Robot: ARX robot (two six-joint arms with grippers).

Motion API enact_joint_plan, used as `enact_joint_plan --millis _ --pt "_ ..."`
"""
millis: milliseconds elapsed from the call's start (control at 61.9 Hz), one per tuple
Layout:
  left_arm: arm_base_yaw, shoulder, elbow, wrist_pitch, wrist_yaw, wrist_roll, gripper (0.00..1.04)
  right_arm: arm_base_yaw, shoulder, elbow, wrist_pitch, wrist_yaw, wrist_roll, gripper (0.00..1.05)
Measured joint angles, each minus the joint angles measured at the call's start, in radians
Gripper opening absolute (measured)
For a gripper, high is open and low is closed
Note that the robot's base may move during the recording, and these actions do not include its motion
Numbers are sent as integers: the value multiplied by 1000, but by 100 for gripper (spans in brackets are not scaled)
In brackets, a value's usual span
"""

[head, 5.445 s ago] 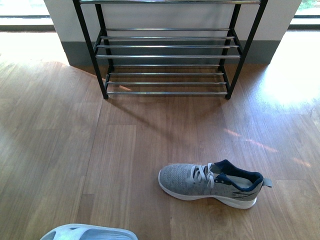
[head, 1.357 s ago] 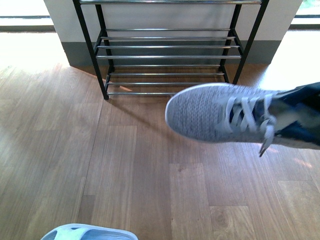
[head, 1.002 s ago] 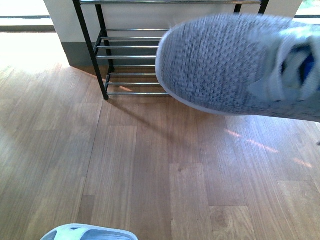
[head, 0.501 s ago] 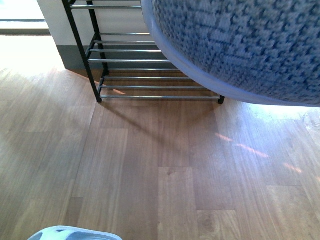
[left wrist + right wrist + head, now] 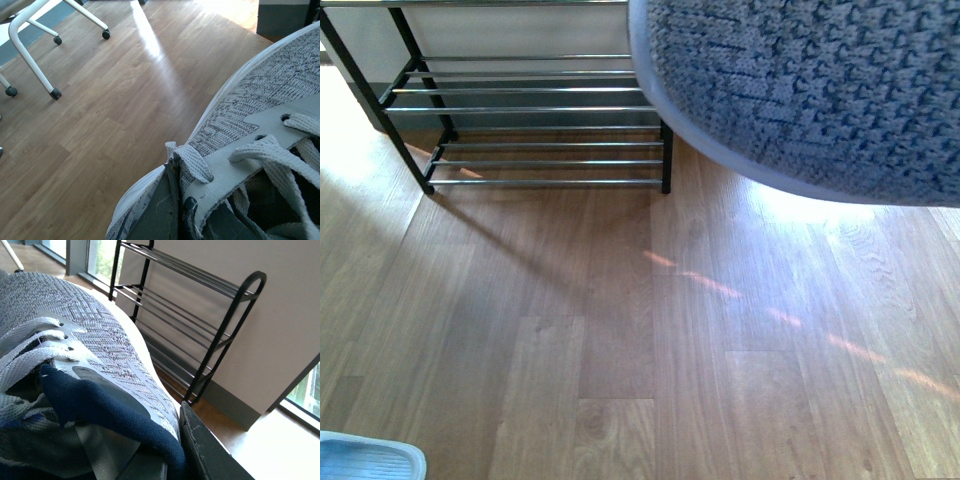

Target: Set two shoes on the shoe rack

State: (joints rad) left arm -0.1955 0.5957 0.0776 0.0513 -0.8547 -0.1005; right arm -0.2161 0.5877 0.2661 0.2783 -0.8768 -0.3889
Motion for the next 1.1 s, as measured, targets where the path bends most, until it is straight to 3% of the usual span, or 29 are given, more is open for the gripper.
enact_joint_plan --millis 1099 --pt "1 1 -5 1 5 0 2 -2 0 0 0 8 1 4"
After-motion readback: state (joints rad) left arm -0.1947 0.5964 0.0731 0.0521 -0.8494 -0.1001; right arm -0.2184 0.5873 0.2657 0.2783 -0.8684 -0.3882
